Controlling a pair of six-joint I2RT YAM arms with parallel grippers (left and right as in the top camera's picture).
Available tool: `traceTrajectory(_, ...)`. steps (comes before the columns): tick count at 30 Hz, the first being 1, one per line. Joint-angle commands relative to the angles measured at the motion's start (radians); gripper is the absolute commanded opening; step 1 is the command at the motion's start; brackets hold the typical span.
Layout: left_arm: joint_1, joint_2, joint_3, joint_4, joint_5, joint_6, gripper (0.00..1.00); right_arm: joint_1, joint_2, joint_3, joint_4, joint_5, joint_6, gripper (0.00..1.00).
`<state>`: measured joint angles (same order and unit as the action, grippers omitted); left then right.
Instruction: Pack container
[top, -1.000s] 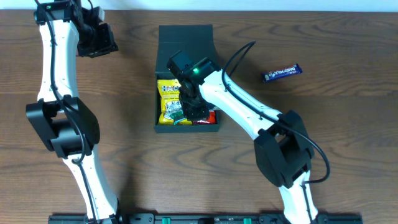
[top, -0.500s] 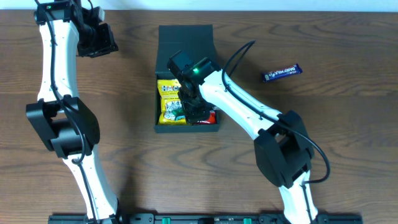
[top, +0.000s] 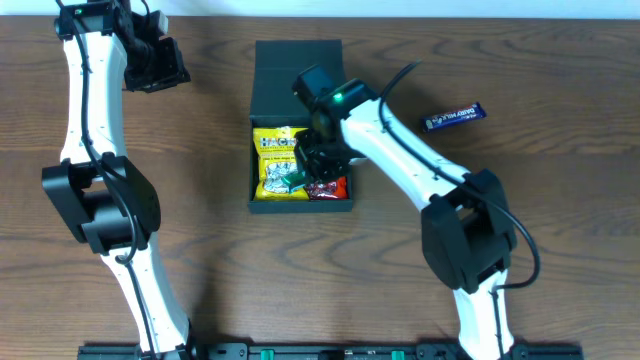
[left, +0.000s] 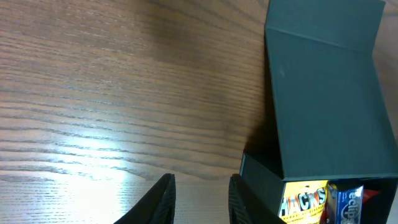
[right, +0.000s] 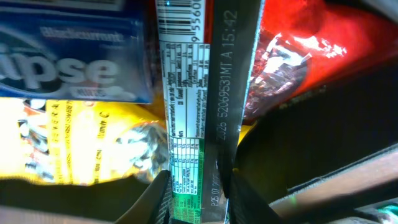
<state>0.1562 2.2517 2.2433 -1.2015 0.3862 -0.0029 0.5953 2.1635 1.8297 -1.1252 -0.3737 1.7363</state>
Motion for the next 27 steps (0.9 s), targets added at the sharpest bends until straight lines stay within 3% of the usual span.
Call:
traceTrajectory(1, 0.003, 0.005, 0.024, -0.002, 0.003, 0.004, 0.3, -0.034, -0.017, 0.003, 0.004, -0.135, -0.117, 0.02)
traceTrajectory(5, 0.002, 0.005, 0.024, -0.002, 0.003, 0.004, 0.3, -0.049, -0.017, 0.003, 0.007, -0.193, -0.175, 0.02)
traceTrajectory(7, 0.002, 0.005, 0.024, -0.002, 0.003, 0.004, 0.3, -0.047, -0.017, 0.003, 0.008, -0.19, -0.174, 0.08)
traceTrajectory(8, 0.002, 0.005, 0.024, -0.002, 0.003, 0.004, 0.3, -0.045, -0.017, 0.003, 0.008, -0.175, -0.172, 0.17)
traceTrajectory(9, 0.002, 0.005, 0.024, -0.002, 0.003, 0.004, 0.3, -0.044, -0.017, 0.003, 0.008, -0.159, -0.17, 0.33)
traceTrajectory(10, 0.002, 0.005, 0.024, -0.002, 0.003, 0.004, 0.3, -0.042, -0.017, 0.003, 0.01, -0.146, -0.17, 0.65)
traceTrajectory(11, 0.002, 0.005, 0.024, -0.002, 0.003, 0.004, 0.3, -0.042, -0.017, 0.003, 0.011, -0.138, -0.17, 0.85)
traceTrajectory(12, 0.002, 0.005, 0.024, -0.002, 0.003, 0.004, 0.3, -0.042, -0.017, 0.003, 0.011, -0.132, -0.17, 0.97)
traceTrajectory(13, 0.002, 0.005, 0.024, -0.002, 0.003, 0.007, 0.3, -0.042, -0.017, 0.003, 0.013, -0.131, -0.17, 0.99)
traceTrajectory(20, 0.002, 0.005, 0.024, -0.002, 0.003, 0.007, 0.3, -0.047, -0.017, 0.003, 0.046, -0.177, -0.189, 0.95)
traceTrajectory(22, 0.002, 0.005, 0.024, -0.002, 0.003, 0.007, 0.3, -0.051, -0.017, 0.003, 0.078, -0.199, -0.236, 0.84)
traceTrajectory(25, 0.002, 0.005, 0.024, -0.003, -0.001, 0.007, 0.3, -0.053, -0.026, 0.003, 0.095, -0.211, -0.311, 0.8)
traceTrajectory(27, 0.002, 0.005, 0.024, -0.004, -0.005, 0.008, 0.3, -0.053, -0.042, 0.003, 0.118, -0.224, -0.38, 0.57)
